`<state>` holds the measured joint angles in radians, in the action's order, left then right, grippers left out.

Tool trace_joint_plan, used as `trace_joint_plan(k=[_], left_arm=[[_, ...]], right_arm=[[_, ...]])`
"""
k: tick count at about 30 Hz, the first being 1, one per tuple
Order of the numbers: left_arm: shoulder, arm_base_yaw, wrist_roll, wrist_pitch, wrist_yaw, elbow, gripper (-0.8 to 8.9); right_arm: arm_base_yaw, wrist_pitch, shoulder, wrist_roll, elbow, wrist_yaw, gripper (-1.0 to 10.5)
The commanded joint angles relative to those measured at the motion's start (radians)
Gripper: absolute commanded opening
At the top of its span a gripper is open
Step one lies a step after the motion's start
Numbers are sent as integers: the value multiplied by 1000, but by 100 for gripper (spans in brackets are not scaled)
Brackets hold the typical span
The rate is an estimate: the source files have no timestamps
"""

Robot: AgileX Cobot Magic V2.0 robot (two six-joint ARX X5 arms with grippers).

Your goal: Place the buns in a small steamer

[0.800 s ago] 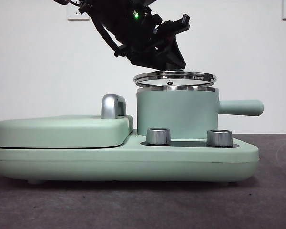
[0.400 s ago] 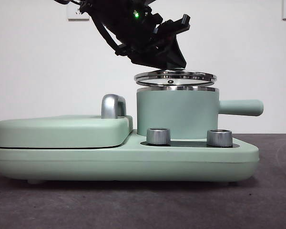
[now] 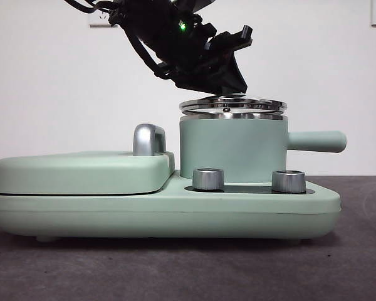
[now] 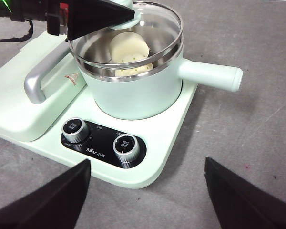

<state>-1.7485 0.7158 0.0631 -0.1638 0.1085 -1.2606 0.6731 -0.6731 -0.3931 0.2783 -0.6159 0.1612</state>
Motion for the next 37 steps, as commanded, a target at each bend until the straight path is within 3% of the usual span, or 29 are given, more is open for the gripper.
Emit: trace_joint_plan(k=[1, 30, 32, 35, 37], left_arm=[[-14, 10, 11, -35, 7, -17, 11], [-50, 10, 10, 8, 8, -17, 12], [-48, 10, 10, 17, 8, -18, 63], [-38, 9, -2, 34, 8, -18, 275], [-23, 9, -2, 55, 8, -20, 321]], right_arm=[[7, 6, -3, 10, -4, 5, 369], [7, 6, -3, 10, -4, 24, 369], [7, 6, -3, 10, -4, 24, 369], [7, 6, -3, 10, -4, 24, 369], [7, 6, -3, 10, -4, 24, 369]])
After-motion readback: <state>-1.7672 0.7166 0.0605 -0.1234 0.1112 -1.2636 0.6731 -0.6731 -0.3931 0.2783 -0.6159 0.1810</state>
